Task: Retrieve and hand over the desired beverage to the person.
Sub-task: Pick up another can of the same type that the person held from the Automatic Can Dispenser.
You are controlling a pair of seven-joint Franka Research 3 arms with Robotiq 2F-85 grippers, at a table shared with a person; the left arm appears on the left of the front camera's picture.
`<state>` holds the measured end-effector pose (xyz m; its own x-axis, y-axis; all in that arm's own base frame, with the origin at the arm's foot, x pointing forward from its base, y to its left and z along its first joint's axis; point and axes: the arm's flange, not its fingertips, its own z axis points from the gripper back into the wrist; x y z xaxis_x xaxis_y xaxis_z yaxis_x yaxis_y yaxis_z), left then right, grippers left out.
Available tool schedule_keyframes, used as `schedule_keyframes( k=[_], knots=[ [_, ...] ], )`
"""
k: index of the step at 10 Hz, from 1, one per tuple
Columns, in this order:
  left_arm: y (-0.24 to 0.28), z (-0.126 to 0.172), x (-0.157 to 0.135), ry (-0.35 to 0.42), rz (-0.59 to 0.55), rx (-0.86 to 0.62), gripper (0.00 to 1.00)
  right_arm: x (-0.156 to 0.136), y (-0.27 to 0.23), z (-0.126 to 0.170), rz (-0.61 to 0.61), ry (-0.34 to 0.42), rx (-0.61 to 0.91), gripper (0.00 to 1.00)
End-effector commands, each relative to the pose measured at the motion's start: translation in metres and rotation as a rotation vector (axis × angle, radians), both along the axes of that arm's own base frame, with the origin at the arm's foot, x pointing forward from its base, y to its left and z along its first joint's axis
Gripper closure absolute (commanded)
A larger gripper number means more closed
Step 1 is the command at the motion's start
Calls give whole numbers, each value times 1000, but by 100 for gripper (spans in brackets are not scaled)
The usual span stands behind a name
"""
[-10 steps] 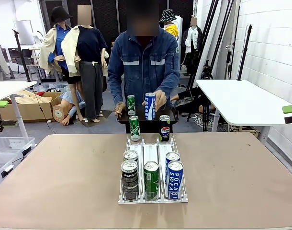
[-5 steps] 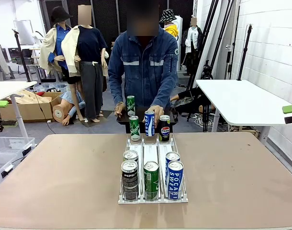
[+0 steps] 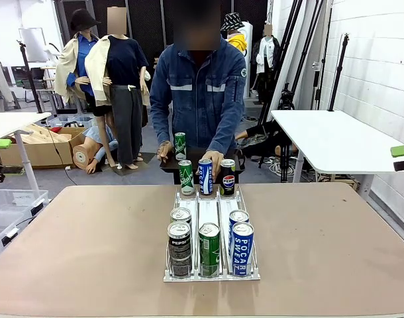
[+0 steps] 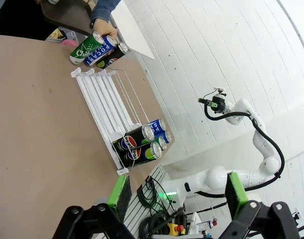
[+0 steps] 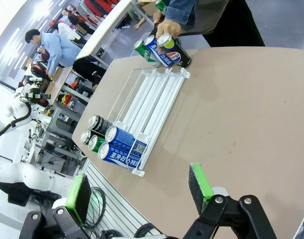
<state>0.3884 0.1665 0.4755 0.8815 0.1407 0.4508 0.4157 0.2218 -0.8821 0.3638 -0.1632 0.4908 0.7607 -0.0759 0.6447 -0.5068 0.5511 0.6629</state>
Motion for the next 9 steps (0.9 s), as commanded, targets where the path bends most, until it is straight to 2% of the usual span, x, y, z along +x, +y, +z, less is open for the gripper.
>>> schedule_keyframes(
  k=[1, 9],
  knots=[
    [1, 0, -1, -2, 2, -1, 0, 0, 0, 1, 0, 0, 8, 0],
    [1, 0, -1, -2, 2, -1, 0, 0, 0, 1, 0, 0, 8, 0]
  ],
)
